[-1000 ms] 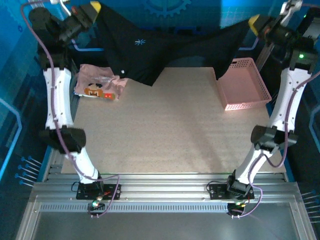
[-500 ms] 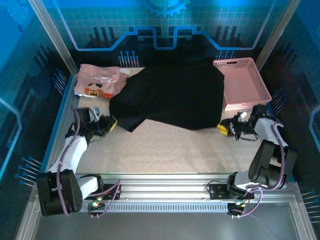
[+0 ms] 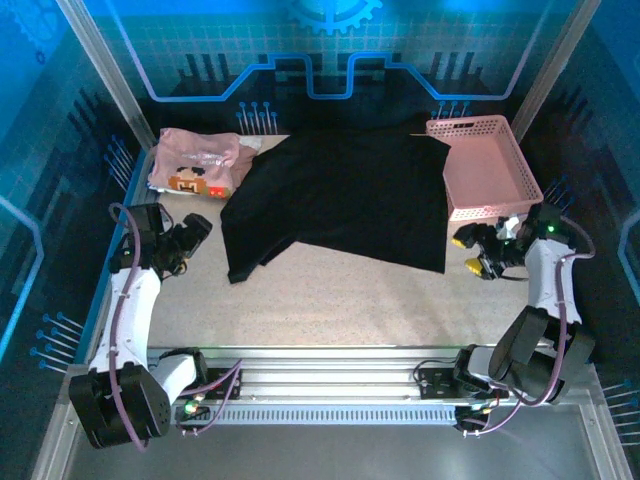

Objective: Fold and stack the t-shirts

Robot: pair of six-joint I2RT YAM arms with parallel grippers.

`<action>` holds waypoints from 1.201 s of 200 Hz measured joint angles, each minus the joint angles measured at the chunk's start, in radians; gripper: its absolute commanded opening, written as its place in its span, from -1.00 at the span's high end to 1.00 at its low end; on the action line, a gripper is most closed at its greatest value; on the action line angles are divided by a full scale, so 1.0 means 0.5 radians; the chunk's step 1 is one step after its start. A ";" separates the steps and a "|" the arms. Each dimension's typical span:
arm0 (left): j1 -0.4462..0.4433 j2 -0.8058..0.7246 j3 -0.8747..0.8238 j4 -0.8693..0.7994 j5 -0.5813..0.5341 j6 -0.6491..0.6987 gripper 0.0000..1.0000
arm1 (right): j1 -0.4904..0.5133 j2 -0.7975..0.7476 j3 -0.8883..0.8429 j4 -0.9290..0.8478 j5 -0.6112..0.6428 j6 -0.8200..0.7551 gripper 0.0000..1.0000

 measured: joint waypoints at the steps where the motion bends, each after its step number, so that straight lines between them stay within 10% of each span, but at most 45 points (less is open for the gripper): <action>1: 0.000 0.002 -0.001 0.003 0.008 0.000 -0.82 | 0.001 0.000 0.005 -0.003 0.001 -0.001 -0.47; 114: -0.245 0.793 -0.093 0.127 0.414 0.072 -0.40 | 0.355 0.365 -0.324 0.313 0.298 0.109 -0.25; 176: -0.252 1.080 -0.119 0.354 0.436 0.060 0.24 | 0.442 0.732 -0.204 0.610 0.494 0.276 -0.05; 215: -0.251 1.210 -0.105 0.450 0.527 0.074 1.00 | 0.552 0.961 0.002 0.658 0.597 0.388 0.67; 240: -0.216 1.191 -0.105 0.449 0.537 0.069 1.00 | 0.591 1.030 0.080 0.671 0.655 0.410 1.00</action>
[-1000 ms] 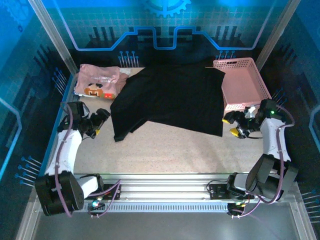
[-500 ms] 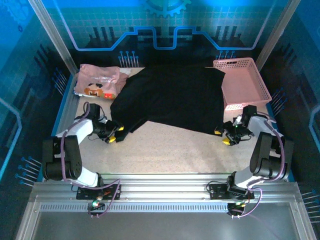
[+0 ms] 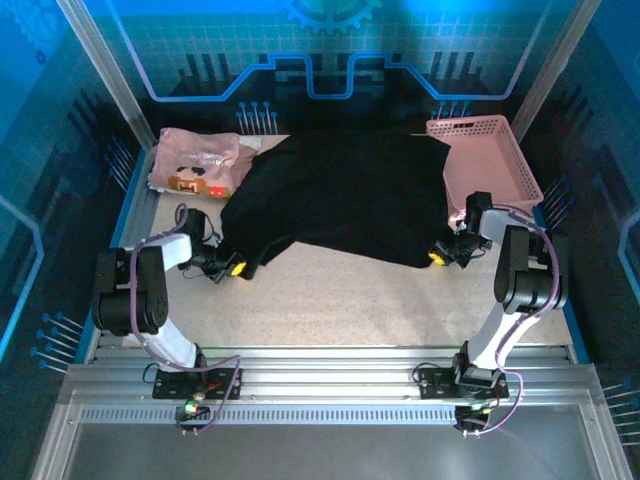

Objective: Fold and stack the t-shirts

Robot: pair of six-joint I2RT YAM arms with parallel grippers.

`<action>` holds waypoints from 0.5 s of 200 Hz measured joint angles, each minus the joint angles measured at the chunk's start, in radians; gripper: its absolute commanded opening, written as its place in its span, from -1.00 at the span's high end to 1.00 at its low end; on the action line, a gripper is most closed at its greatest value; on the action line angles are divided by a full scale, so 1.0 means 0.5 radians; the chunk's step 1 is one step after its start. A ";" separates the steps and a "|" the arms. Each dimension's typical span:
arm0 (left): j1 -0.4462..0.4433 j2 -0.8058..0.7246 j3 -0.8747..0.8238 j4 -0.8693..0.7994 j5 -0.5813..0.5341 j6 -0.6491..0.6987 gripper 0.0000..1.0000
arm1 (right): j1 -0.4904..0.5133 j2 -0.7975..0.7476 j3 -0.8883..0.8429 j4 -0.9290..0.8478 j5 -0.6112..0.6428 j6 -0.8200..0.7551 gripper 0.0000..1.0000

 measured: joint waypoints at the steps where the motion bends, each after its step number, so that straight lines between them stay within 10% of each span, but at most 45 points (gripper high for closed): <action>1: 0.002 -0.002 -0.001 0.000 0.000 0.000 1.00 | 0.001 0.000 0.001 0.000 0.002 0.011 1.00; 100: 0.509 -0.852 -0.027 -0.511 -0.062 0.180 1.00 | 0.003 -0.580 -0.027 -0.343 0.169 -0.074 1.00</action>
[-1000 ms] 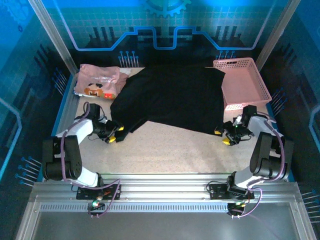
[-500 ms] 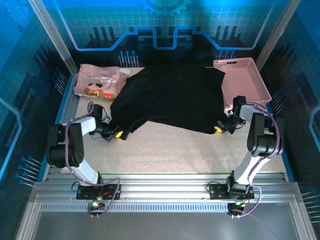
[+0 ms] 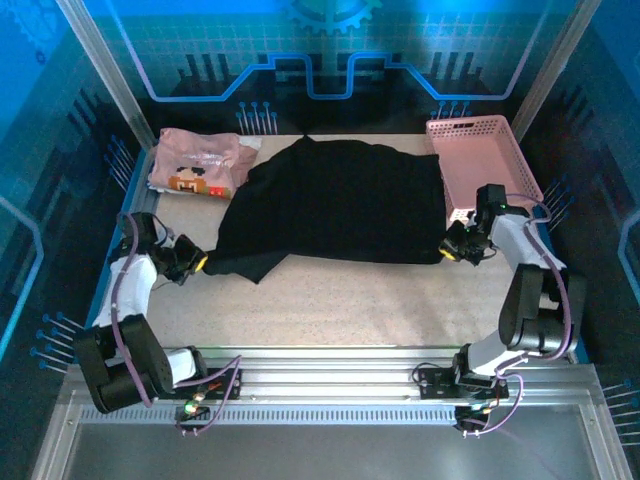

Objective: Fold and stack the t-shirts

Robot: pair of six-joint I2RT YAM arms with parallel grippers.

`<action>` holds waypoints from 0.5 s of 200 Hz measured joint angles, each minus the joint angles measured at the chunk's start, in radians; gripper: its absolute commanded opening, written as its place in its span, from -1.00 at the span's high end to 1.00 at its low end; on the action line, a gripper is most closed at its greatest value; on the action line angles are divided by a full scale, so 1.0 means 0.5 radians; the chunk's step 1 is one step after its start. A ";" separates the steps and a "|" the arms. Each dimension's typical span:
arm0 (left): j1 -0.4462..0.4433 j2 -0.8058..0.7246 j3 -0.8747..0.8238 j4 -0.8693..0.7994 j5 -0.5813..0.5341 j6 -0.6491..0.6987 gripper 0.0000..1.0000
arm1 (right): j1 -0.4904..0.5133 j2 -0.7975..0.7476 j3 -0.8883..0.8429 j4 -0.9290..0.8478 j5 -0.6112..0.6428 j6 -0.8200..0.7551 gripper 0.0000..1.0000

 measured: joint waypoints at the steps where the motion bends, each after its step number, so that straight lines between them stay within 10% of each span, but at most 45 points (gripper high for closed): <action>1: 0.002 -0.005 0.000 -0.006 0.000 0.001 1.00 | 0.000 -0.005 -0.002 -0.002 0.000 0.000 1.00; 100: 0.031 -0.222 0.040 -0.474 0.070 0.067 1.00 | -0.084 -0.420 -0.346 -0.318 0.111 -0.021 1.00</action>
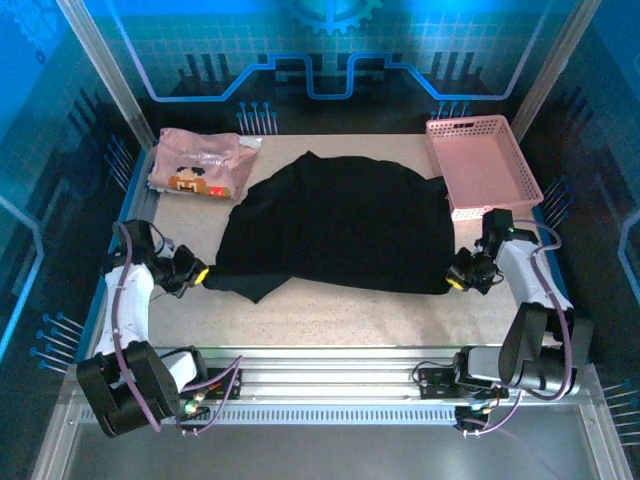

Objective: Fold and stack the t-shirts

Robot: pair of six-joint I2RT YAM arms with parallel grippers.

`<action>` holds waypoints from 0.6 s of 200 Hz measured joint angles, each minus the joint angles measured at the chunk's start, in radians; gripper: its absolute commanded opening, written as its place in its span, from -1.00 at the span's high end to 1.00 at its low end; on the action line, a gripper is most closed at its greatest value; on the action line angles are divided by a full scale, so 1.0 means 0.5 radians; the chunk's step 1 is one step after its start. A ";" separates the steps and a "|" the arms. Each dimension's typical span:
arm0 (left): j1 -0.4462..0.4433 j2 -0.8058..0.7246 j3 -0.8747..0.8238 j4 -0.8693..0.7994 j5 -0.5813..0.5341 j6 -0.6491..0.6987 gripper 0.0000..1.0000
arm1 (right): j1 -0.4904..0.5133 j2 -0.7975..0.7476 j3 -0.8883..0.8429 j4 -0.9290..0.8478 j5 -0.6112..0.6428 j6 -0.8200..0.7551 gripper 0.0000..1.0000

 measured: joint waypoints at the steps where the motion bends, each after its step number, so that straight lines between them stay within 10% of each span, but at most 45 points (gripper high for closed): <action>1: 0.000 0.000 0.000 -0.002 0.002 0.001 1.00 | 0.000 -0.004 -0.002 -0.002 0.000 0.000 1.00; 120: -0.134 -0.086 -0.185 -0.014 0.002 -0.197 1.00 | 0.003 -0.098 -0.192 -0.053 0.079 0.024 1.00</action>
